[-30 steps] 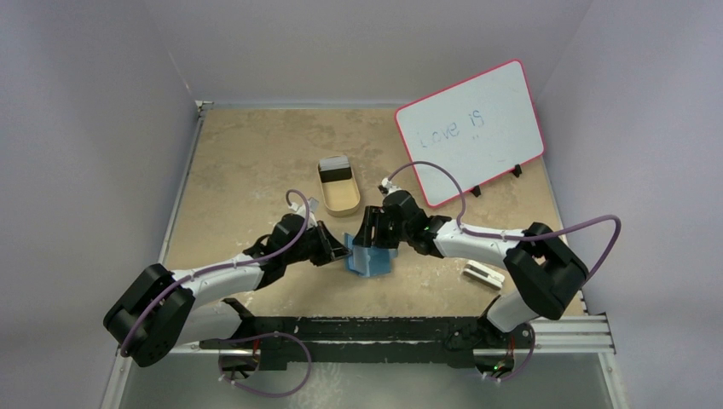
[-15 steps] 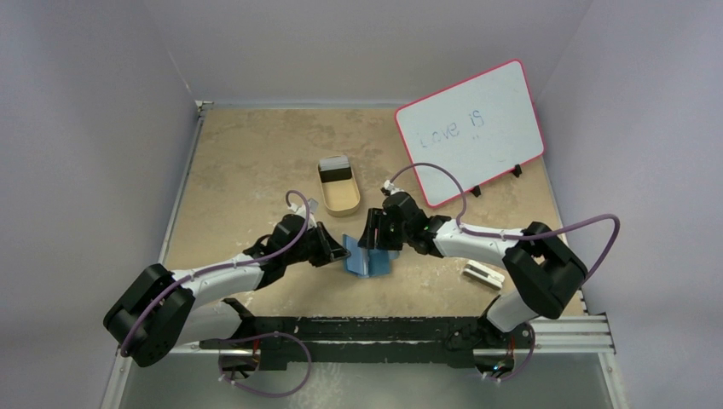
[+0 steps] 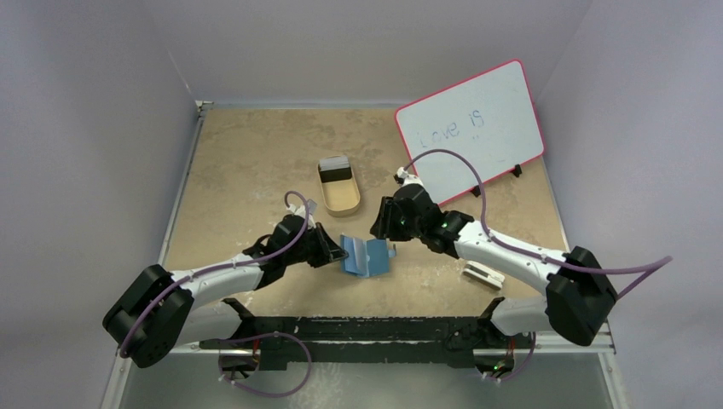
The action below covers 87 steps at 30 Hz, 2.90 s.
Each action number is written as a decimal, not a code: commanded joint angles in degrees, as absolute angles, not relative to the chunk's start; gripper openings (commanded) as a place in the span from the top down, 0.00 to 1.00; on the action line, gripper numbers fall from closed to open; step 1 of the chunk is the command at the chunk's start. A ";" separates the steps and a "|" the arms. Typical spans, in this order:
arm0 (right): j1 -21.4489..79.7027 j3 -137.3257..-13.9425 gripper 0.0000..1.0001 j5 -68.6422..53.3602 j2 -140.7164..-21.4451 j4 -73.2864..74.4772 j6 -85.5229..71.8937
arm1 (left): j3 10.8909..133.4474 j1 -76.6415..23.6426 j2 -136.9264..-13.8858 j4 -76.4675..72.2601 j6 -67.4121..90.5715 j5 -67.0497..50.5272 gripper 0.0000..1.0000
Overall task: Put the credit cards into the card holder
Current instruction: Open the card holder at the center of the board.
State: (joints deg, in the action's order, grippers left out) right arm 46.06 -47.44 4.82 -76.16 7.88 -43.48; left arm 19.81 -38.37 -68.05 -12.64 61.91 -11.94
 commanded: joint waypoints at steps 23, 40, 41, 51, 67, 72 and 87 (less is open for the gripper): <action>49.49 -50.89 0.41 -4.04 -88.04 -4.12 -42.33 | 21.23 -38.20 -65.83 -16.79 62.60 -12.02 1.00; 49.56 -50.37 0.45 2.18 -90.70 2.39 -42.51 | 21.36 -38.18 -67.67 -15.52 61.16 -11.16 1.00; 49.52 -50.47 0.45 2.89 -90.77 3.07 -42.41 | 21.48 -38.17 -67.86 -15.63 61.18 -11.16 1.00; 49.57 -50.93 0.49 14.48 -89.21 12.54 -42.45 | 22.58 -38.22 -66.86 -14.48 61.28 -11.22 1.00; 49.82 -54.85 0.66 16.33 -88.21 15.12 -39.42 | 22.80 -38.18 -68.77 -17.87 62.95 -12.53 1.00; 51.00 -57.14 0.74 15.61 -89.71 16.66 -39.02 | 23.39 -38.22 -68.49 -18.92 63.95 -13.22 1.00; 53.18 -63.23 0.84 25.44 -100.91 31.51 -42.66 | 25.70 -38.19 -70.17 -19.20 63.88 -14.23 1.00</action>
